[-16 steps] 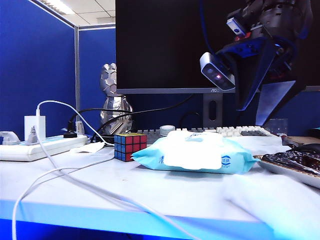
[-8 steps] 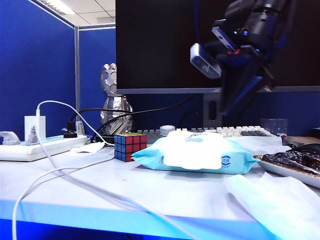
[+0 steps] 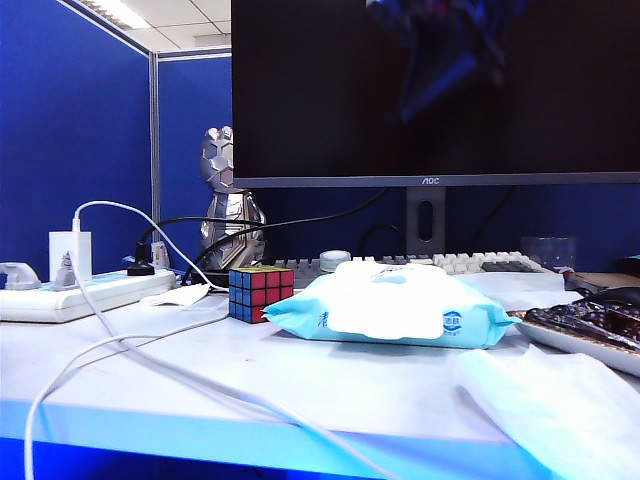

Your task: Pull out a wet wipe from the sky blue wet wipes packet and place it on the table.

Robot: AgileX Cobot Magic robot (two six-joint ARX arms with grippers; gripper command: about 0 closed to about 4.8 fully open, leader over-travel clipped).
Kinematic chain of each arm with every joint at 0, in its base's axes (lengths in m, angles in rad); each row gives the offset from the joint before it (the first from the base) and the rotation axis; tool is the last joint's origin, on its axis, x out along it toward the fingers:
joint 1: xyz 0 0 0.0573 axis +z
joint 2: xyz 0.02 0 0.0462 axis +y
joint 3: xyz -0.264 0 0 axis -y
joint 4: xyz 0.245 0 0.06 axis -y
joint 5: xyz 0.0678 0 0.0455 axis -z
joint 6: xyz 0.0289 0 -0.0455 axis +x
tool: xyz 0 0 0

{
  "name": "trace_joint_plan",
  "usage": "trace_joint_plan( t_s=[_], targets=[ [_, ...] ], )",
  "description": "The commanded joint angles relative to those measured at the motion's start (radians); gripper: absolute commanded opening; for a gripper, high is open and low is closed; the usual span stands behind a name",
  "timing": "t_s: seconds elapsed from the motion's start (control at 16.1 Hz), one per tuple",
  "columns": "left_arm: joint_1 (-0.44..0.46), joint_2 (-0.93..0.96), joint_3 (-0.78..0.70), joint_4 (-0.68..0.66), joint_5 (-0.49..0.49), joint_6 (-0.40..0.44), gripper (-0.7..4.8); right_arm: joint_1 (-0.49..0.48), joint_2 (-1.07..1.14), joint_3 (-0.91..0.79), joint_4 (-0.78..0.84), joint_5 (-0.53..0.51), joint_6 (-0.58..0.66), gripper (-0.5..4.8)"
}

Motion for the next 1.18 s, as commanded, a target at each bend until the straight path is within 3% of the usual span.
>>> trace_joint_plan(
  t_s=[0.06,0.19,0.31,0.37,0.68,0.87,1.18],
  targets=[
    [0.001,-0.003,-0.002,-0.007,0.000,-0.002,-0.01,0.001,-0.010,0.043,-0.151,-0.002,0.062,-0.05],
    [0.001,-0.003,-0.002,-0.007,0.000,-0.002,-0.01,0.001,0.000,0.039,-0.292,-0.002,0.033,0.20],
    [0.001,-0.003,-0.002,-0.007,0.000,-0.002,-0.01,0.005,0.004,0.014,-0.298,-0.035,0.045,1.78],
    [0.001,-0.003,-0.002,-0.007,0.000,-0.002,-0.01,0.010,0.007,0.005,-0.298,-0.033,0.044,2.14],
    [0.001,-0.003,-0.002,-0.007,0.000,-0.002,-0.01,0.025,0.022,-0.047,-0.299,0.014,-0.001,2.09],
    [0.001,-0.003,-0.002,-0.007,0.000,-0.002,-0.01,0.032,0.009,-0.043,-0.298,0.017,-0.004,1.38],
    [0.001,-0.003,-0.002,-0.007,0.000,-0.002,-0.01,0.032,-0.054,0.054,-0.298,0.016,-0.004,1.39]
  ],
)
